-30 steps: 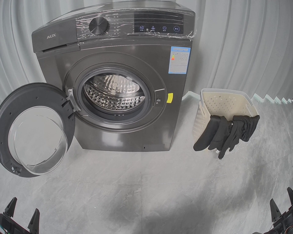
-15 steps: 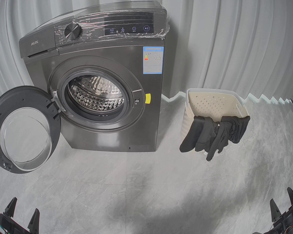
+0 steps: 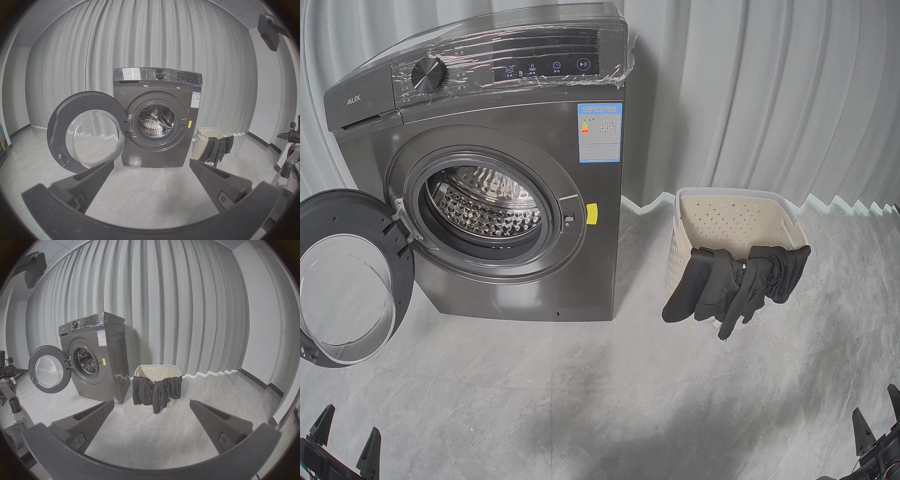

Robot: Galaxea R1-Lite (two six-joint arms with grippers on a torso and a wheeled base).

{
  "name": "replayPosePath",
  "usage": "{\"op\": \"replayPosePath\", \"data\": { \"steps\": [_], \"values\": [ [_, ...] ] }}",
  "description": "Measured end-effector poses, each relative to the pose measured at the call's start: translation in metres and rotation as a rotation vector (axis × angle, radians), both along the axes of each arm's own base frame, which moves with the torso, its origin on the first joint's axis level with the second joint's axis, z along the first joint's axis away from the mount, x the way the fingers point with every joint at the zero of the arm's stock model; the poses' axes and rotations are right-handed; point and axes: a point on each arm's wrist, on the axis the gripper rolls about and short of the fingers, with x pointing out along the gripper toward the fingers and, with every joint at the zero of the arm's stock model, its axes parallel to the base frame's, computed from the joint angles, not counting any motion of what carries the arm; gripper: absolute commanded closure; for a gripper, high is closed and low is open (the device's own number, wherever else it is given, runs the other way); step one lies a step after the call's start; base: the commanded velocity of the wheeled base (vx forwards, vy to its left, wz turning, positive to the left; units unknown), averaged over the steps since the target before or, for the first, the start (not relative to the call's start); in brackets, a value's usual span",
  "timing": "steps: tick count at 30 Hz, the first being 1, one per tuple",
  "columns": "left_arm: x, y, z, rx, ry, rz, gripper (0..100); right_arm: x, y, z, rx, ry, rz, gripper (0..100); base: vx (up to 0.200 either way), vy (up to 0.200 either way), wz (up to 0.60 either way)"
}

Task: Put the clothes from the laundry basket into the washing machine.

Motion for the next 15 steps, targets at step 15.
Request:
{"op": "replayPosePath", "data": {
  "steps": [15],
  "values": [
    [0.0, 0.0, 0.0, 0.0, 0.0, 0.001, 0, 0.0001, 0.0, -0.0001, 0.0, 0.002, 0.0, 0, 0.0, -0.107, 0.0]
  ]
}}
